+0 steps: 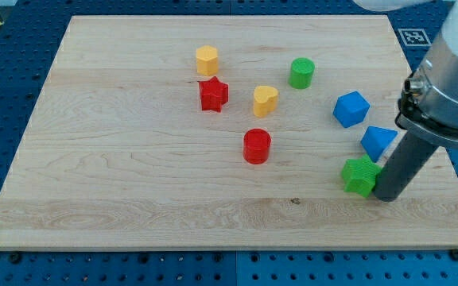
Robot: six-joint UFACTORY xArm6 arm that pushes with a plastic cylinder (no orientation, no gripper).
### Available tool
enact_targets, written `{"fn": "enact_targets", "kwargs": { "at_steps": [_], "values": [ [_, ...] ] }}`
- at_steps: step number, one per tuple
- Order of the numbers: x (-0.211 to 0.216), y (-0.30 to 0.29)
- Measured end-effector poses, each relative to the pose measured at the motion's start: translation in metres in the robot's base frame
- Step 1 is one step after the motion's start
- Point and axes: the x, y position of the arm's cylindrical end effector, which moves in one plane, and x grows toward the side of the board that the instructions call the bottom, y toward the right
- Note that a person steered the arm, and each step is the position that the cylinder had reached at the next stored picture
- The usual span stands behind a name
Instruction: Point your arm at the yellow hexagon
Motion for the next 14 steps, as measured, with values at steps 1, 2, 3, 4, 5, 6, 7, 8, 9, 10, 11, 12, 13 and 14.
{"fn": "enact_targets", "kwargs": {
  "at_steps": [1, 2, 3, 4, 5, 6, 7, 8, 9, 10, 11, 12, 13, 14],
  "values": [
    [0.0, -0.011],
    [0.0, -0.014],
    [0.017, -0.013],
    [0.021, -0.038],
    [0.021, -0.058],
    [0.027, -0.073],
    [0.011, -0.141],
    [-0.039, -0.217],
    [-0.106, -0.297],
    [-0.187, -0.321],
    [-0.237, -0.292],
    [-0.274, -0.258],
    [-0.274, -0.256],
    [-0.274, -0.272]
  ]
}}
